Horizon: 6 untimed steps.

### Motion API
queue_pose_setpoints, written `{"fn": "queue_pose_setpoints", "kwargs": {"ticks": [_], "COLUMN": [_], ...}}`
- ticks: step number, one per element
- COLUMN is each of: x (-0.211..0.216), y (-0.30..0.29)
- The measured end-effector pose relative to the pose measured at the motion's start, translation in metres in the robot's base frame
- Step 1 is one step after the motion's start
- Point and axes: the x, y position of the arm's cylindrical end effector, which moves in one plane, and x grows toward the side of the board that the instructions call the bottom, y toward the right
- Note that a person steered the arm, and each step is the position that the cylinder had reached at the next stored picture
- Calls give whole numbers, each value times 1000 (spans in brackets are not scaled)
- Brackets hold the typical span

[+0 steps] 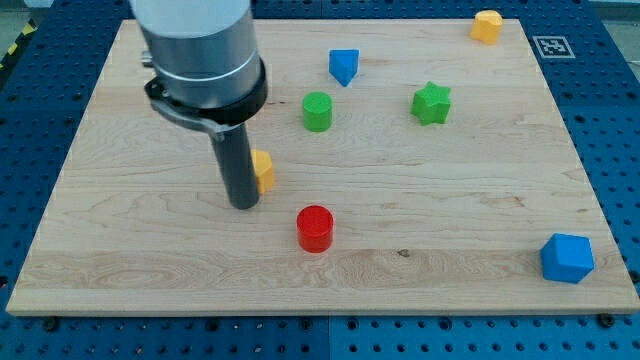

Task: Slide the red circle right a bit

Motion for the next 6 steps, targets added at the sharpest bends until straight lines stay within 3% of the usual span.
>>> {"fn": "queue_pose_setpoints", "kwargs": {"ticks": [2,3,4,5,6], "x": [-22,-9,37,59,59], "y": [31,22,-10,4,57]}}
